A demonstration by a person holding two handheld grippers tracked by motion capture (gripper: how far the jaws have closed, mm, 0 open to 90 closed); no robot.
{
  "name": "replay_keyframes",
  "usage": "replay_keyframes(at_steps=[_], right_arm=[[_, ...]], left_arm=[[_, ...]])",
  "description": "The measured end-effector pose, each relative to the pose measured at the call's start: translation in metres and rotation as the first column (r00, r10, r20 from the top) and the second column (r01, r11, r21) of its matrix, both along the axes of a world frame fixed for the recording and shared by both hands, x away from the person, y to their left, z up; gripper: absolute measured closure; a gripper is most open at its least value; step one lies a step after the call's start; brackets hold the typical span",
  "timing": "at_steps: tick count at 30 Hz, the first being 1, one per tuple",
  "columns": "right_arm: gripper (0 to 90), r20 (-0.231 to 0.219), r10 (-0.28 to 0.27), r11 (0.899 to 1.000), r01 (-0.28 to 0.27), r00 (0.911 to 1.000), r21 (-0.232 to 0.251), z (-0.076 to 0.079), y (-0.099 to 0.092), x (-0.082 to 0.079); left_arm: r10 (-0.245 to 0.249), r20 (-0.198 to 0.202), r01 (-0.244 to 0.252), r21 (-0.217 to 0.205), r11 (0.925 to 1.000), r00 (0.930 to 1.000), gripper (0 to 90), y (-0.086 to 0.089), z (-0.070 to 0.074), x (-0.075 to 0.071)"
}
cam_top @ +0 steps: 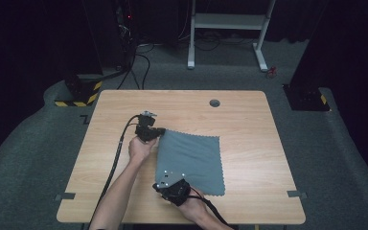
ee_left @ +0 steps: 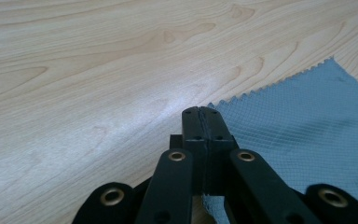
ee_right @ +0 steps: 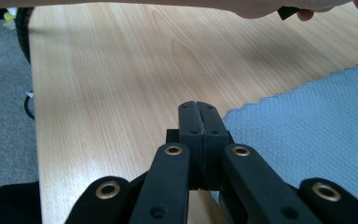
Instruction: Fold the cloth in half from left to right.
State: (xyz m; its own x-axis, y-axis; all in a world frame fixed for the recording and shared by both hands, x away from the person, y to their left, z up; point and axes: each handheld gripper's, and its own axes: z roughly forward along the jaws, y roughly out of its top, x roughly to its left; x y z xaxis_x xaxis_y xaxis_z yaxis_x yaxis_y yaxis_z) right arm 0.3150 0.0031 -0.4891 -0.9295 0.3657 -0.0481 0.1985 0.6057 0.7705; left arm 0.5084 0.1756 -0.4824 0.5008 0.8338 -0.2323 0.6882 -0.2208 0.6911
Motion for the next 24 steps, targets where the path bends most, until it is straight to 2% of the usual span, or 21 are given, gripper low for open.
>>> replay_keyframes(at_steps=[4, 7, 10, 13, 16, 19, 22, 24], right_arm=[[90.0, -0.021, 0.014, 1.0, -0.013, 0.9997, 0.028, 0.006, 0.005, 0.001], [90.0, -0.016, 0.044, 0.998, -0.043, 0.9989, 0.053, 0.013, 0.012, 0.0], [90.0, -0.014, 0.063, 0.995, -0.062, 0.9979, 0.078, 0.019, 0.017, -0.002], [90.0, -0.009, 0.068, 0.993, -0.067, 0.9977, 0.096, 0.02, 0.015, -0.003], [90.0, -0.011, 0.048, 0.993, -0.046, 0.9988, 0.108, 0.018, 0.003, -0.004], [90.0, -0.019, 0.002, 0.992, 0.001, 0.9998, 0.126, 0.015, -0.018, -0.006], [90.0, -0.035, -0.035, 0.989, 0.039, 0.9988, 0.141, 0.012, -0.035, -0.005], [90.0, -0.046, -0.064, 0.989, 0.069, 0.9969, 0.133, 0.007, -0.049, -0.006]], left_arm=[[-0.002, -0.007, 0.003, 0.009, 1.0, 1.0, 90.0, 0.012, 0.006, -0.002], [0.008, 0.0, -0.008, 0.022, 0.9997, 1.0, 90.0, 0.025, 0.01, -0.008], [0.027, 0.008, -0.027, 0.016, 0.9995, 0.9996, 90.0, 0.035, 0.015, -0.013], [0.047, 0.031, -0.047, -0.018, 0.9988, 0.9984, 90.0, 0.038, 0.017, -0.018], [0.045, 0.031, -0.045, -0.018, 0.9988, 0.9985, 90.0, 0.032, 0.013, -0.018], [0.04, 0.018, -0.039, -0.038, 0.9985, 0.999, 89.9, 0.018, 0.006, -0.013], [0.022, 0.015, -0.022, -0.032, 0.9993, 0.9996, 90.0, 0.0, 0.001, -0.009], [0.013, 0.009, -0.012, -0.032, 0.9994, 0.9999, 89.9, -0.01, -0.003, -0.007]])
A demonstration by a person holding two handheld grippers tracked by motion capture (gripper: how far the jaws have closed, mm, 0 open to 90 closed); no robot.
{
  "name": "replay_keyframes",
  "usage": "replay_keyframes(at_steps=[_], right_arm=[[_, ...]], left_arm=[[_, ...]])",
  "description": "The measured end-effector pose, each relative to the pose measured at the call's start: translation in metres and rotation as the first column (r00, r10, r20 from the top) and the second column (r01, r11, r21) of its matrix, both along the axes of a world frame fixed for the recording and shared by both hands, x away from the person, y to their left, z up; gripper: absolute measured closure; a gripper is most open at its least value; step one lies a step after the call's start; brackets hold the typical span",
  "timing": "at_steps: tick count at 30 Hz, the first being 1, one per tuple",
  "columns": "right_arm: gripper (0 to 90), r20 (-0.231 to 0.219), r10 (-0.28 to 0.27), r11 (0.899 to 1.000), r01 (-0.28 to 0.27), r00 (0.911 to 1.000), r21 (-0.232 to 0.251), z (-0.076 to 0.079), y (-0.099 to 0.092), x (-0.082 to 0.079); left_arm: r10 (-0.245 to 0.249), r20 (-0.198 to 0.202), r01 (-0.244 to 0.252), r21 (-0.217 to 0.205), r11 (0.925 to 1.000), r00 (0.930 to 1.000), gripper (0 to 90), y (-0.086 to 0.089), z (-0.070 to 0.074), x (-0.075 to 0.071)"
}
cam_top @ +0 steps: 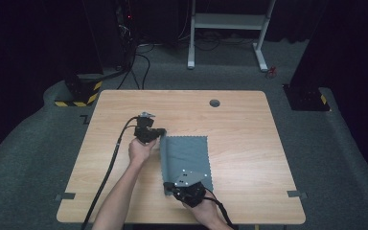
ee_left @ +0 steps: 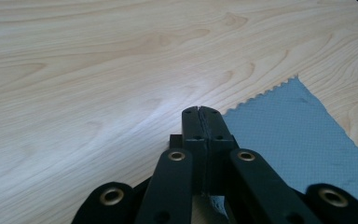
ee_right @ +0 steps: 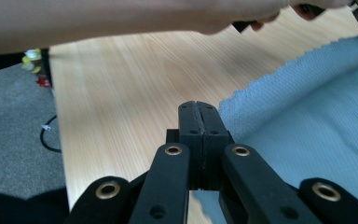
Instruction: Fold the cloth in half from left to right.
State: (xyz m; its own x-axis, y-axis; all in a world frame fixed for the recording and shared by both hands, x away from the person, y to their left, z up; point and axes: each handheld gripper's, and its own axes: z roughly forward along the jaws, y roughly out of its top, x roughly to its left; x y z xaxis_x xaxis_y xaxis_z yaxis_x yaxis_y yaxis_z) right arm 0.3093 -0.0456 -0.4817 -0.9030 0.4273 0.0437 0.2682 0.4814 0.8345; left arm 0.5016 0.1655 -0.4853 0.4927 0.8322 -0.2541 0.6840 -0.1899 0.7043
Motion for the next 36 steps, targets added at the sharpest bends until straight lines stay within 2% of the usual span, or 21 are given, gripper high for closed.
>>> replay_keyframes(at_steps=[7, 9, 15, 21, 24, 36], right_arm=[[90.0, -0.019, -0.084, 0.996, 0.084, 0.9963, -0.01, -0.016, -0.035, -0.005], [90.0, -0.02, -0.111, 0.994, 0.111, 0.9936, -0.01, -0.02, -0.045, -0.006], [90.0, -0.031, -0.164, 0.986, 0.163, 0.9859, -0.022, -0.027, -0.068, -0.006], [90.0, -0.012, -0.197, 0.98, 0.196, 0.9804, -0.034, -0.027, -0.081, -0.01], [90.0, 0.0, -0.204, 0.978, 0.204, 0.979, -0.047, -0.027, -0.085, -0.011], [90.0, -0.002, -0.238, 0.97, 0.237, 0.9713, -0.061, -0.023, -0.102, -0.014]], left_arm=[[-0.028, -0.014, 0.028, 0.012, 0.9995, 0.9995, 89.7, -0.026, -0.01, 0.004], [-0.039, -0.009, 0.039, 0.033, 0.9987, 0.9992, 89.7, -0.035, -0.011, 0.005], [-0.078, 0.007, 0.078, 0.028, 0.9966, 0.9969, 89.7, -0.058, -0.008, 0.009], [-0.102, 0.027, 0.101, 0.025, 0.9946, 0.9945, 89.7, -0.071, -0.006, 0.011], [-0.114, 0.023, 0.114, 0.016, 0.9933, 0.9932, 89.8, -0.077, -0.007, 0.012], [-0.174, 0.03, 0.173, 0.044, 0.984, 0.9843, 89.7, -0.097, -0.006, 0.017]])
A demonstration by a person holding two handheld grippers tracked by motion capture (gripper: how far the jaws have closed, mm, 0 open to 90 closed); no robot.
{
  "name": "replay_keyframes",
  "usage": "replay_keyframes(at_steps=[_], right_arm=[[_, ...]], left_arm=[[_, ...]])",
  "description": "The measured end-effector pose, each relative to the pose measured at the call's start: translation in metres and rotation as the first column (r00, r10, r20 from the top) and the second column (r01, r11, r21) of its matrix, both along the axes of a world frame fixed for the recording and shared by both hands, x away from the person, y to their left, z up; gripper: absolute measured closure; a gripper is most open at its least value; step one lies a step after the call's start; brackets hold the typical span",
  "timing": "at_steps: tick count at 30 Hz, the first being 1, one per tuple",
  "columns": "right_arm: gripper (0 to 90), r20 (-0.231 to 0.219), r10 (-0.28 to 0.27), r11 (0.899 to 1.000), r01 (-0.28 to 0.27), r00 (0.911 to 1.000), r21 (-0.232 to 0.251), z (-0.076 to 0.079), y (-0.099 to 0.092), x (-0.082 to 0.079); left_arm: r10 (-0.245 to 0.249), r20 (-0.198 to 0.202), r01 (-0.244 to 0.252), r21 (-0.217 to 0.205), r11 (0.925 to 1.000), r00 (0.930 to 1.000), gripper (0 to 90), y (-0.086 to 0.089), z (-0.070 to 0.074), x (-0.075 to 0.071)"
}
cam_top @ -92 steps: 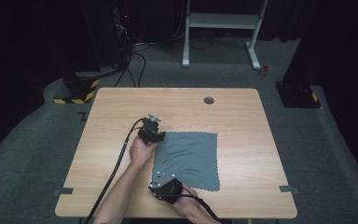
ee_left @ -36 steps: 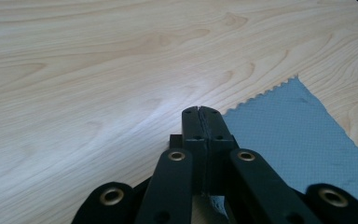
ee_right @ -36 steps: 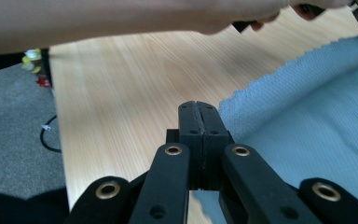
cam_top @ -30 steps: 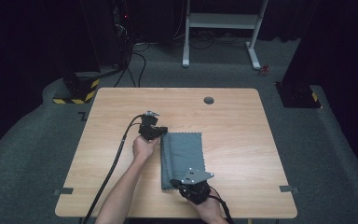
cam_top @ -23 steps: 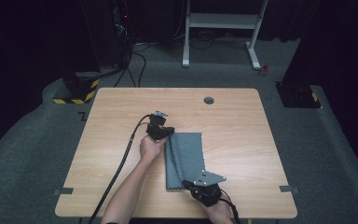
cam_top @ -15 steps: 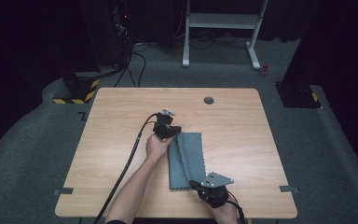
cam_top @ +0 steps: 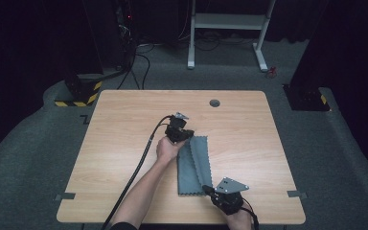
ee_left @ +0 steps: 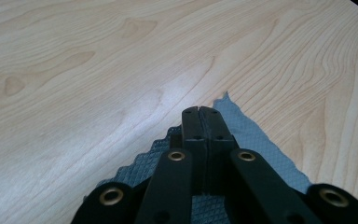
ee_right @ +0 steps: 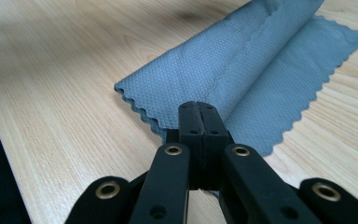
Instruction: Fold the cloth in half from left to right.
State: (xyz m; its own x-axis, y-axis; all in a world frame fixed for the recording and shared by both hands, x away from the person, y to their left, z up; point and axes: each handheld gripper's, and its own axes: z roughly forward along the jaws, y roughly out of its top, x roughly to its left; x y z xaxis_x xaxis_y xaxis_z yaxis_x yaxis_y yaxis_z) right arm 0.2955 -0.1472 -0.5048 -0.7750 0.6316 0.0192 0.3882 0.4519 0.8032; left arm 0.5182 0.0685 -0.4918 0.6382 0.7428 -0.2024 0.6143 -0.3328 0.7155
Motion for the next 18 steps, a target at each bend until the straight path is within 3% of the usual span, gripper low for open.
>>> replay_keyframes(at_steps=[10, 18], right_arm=[[90.0, -0.001, -0.007, 1.0, 0.007, 1.0, -0.013, -0.004, -0.005, -0.004], [90.0, -0.017, -0.019, 1.0, 0.019, 0.9997, -0.015, -0.009, -0.008, -0.007]], left_arm=[[-0.026, -0.006, 0.026, 0.016, 0.9995, 0.9996, 89.6, -0.022, -0.005, 0.002], [-0.059, 0.011, 0.059, 0.044, 0.9973, 0.9982, 89.4, -0.035, -0.003, 0.001]])
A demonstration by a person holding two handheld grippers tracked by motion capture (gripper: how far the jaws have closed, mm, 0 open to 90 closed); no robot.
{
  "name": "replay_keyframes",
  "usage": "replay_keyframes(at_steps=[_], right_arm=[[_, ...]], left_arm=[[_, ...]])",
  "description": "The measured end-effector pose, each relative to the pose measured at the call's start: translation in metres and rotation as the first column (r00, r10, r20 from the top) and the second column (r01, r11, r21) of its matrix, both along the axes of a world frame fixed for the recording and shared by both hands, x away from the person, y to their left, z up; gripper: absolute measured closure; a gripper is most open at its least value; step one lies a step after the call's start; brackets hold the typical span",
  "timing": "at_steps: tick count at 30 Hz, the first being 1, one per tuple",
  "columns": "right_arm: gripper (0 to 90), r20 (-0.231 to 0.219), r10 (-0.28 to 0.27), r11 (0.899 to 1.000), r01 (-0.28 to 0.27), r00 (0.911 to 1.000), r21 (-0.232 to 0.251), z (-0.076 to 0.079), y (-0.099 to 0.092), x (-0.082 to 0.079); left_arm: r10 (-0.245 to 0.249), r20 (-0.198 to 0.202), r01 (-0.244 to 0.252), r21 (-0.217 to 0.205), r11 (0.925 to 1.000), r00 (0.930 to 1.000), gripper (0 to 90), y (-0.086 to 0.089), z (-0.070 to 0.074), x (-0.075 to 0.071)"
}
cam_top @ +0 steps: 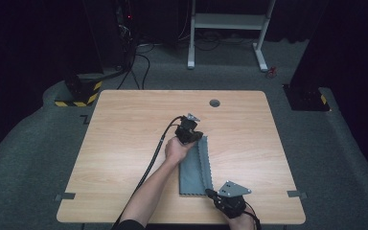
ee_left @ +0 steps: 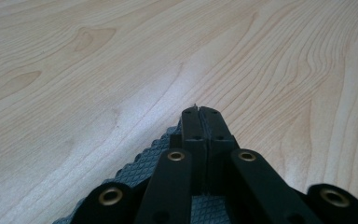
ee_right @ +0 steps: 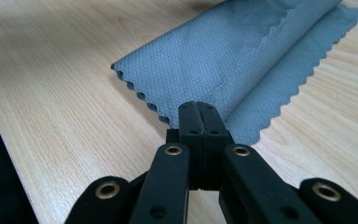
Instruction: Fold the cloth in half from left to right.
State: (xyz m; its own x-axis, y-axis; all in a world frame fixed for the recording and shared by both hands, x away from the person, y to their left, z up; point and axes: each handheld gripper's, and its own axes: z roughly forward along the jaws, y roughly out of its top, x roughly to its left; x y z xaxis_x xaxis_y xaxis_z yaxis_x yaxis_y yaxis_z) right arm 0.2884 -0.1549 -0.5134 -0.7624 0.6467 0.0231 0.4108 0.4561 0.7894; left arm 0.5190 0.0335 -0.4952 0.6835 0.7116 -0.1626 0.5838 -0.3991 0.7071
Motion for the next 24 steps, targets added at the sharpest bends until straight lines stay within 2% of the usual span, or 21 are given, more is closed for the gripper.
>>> replay_keyframes(at_steps=[6, 11, 13, 15, 17, 19, 23, 24], right_arm=[[90.0, -0.008, -0.015, 1.0, 0.015, 0.9999, -0.003, -0.002, -0.005, 0.0], [90.0, -0.017, -0.013, 1.0, 0.013, 0.9998, -0.013, -0.003, -0.006, 0.001], [89.2, -0.026, -0.013, 1.0, 0.013, 0.9996, -0.024, -0.005, -0.005, 0.001], [81.9, -0.038, -0.014, 0.999, 0.013, 0.9992, -0.034, -0.007, -0.005, 0.002], [76.1, -0.033, -0.039, 0.999, 0.038, 0.9987, -0.035, -0.007, -0.007, 0.003], [72.8, -0.021, -0.064, 0.998, 0.064, 0.9977, -0.028, -0.005, -0.011, 0.004], [71.3, -0.008, -0.081, 0.997, 0.081, 0.9967, -0.014, 0.002, -0.016, 0.012], [71.4, 0.0, -0.077, 0.997, 0.077, 0.997, -0.012, 0.005, -0.016, 0.016]], left_arm=[[0.0, -0.013, 0.0, 0.011, 0.9999, 0.9999, 89.2, -0.006, -0.006, 0.002], [0.006, -0.005, -0.006, 0.007, 1.0, 1.0, 87.6, -0.01, -0.009, 0.002], [0.009, -0.001, -0.009, 0.003, 1.0, 1.0, 81.9, -0.01, -0.009, 0.002], [0.02, 0.009, -0.02, 0.012, 0.9997, 0.9998, 73.3, -0.01, -0.009, 0.002], [0.028, 0.018, -0.028, 0.016, 0.9995, 0.9994, 66.7, -0.007, -0.006, 0.002], [0.048, 0.034, -0.048, 0.0, 0.9988, 0.9983, 61.6, -0.002, -0.002, 0.0], [0.084, 0.071, -0.082, -0.023, 0.9963, 0.994, 55.3, 0.014, 0.011, -0.006], [0.085, 0.08, -0.084, -0.017, 0.9963, 0.9932, 54.1, 0.018, 0.013, -0.006]])
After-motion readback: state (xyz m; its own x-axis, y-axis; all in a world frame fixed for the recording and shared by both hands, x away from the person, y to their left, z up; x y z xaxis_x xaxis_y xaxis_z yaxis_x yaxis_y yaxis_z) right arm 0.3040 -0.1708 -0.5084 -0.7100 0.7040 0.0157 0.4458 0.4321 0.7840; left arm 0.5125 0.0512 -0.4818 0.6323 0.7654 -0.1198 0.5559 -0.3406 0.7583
